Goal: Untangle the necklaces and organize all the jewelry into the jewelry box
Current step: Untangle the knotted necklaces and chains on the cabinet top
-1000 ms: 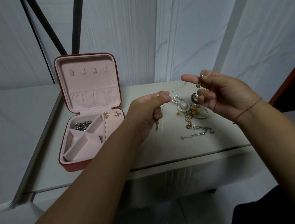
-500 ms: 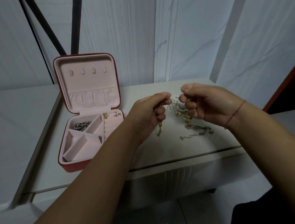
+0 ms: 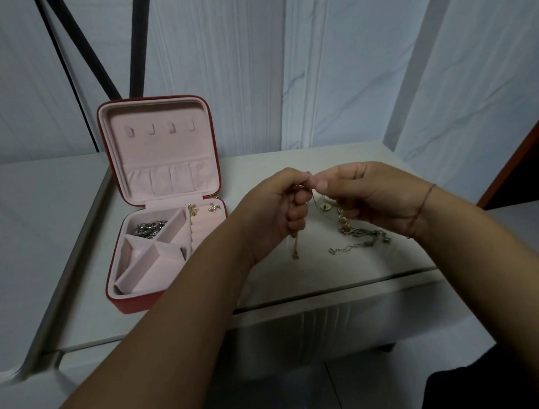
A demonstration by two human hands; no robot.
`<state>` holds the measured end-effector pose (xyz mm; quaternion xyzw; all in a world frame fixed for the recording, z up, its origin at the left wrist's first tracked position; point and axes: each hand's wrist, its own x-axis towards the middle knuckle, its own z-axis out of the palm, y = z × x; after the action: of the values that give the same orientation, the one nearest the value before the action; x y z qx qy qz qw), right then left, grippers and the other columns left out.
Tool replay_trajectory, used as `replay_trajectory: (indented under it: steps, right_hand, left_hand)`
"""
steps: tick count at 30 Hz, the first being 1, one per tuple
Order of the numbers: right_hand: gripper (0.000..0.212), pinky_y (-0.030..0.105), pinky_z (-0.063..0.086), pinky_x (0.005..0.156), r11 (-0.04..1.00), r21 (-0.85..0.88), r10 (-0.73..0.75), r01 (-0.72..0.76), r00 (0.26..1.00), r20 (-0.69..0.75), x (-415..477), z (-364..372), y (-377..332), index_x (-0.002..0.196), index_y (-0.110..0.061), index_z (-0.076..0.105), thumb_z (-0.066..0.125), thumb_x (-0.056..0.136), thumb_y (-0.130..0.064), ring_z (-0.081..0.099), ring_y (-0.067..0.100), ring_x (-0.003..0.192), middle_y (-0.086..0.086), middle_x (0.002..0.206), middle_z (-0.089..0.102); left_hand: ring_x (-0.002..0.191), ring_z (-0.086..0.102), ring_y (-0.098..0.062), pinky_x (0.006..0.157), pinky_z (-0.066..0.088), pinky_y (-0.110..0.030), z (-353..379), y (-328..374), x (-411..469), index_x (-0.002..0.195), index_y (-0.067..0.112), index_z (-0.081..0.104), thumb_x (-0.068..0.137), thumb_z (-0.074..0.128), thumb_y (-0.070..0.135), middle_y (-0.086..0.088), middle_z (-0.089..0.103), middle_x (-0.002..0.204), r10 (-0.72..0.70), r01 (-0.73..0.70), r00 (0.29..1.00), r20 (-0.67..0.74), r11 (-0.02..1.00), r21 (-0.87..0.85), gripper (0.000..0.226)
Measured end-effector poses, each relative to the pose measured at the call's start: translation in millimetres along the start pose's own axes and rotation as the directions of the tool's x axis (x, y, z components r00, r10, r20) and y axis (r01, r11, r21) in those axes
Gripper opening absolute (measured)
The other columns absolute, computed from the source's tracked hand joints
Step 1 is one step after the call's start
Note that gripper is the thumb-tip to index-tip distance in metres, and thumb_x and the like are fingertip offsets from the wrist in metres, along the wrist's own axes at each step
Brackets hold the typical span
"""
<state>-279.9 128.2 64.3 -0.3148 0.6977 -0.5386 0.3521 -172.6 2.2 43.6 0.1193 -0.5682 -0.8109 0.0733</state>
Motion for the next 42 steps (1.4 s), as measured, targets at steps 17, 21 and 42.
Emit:
replay_trajectory:
  steps: [17, 21, 42]
  right_hand:
    - [0.023, 0.025, 0.023, 0.048, 0.992, 0.037, 0.121, -0.118, 0.986, -0.117, 8, 4, 3, 0.064, -0.016, 0.047, 0.055, 0.084, -0.009, 0.029, 0.012, 0.049, 0.001, 0.058, 0.042]
    - [0.023, 0.022, 0.022, 0.045, 0.987, 0.083, 0.147, -0.135, 0.978, -0.150, 8, -2, 3, 0.065, -0.017, 0.046, 0.053, 0.086, -0.009, 0.026, 0.010, 0.046, 0.002, 0.058, 0.040]
    - [0.010, 0.015, 0.043, 0.045, 0.954, 0.298, 0.079, -0.022, 0.980, -0.182, -2, -10, -12, 0.091, -0.009, 0.063, 0.054, 0.090, -0.006, 0.046, 0.008, 0.052, 0.002, 0.069, 0.057]
  left_hand:
    - [0.051, 0.033, -0.008, 0.046, 0.030, -0.018, 3, 0, -1, 0.075, 0.014, 0.056, 0.094, 0.045, 0.016, 0.000, 0.059, 0.071, 0.091, -0.104, 0.993, -0.073, 0.975, -0.196, 0.022]
    - [0.049, 0.032, -0.008, 0.046, 0.028, -0.017, 1, 3, -1, 0.087, 0.013, 0.059, 0.095, 0.045, 0.017, 0.001, 0.060, 0.067, 0.063, -0.081, 0.994, -0.086, 0.971, -0.225, 0.017]
    - [0.089, 0.059, -0.012, 0.075, 0.037, -0.030, 1, -5, 0, 0.091, 0.022, 0.069, 0.062, 0.064, 0.025, -0.006, 0.073, 0.098, 0.086, -0.047, 0.977, -0.197, 0.980, 0.195, 0.030]
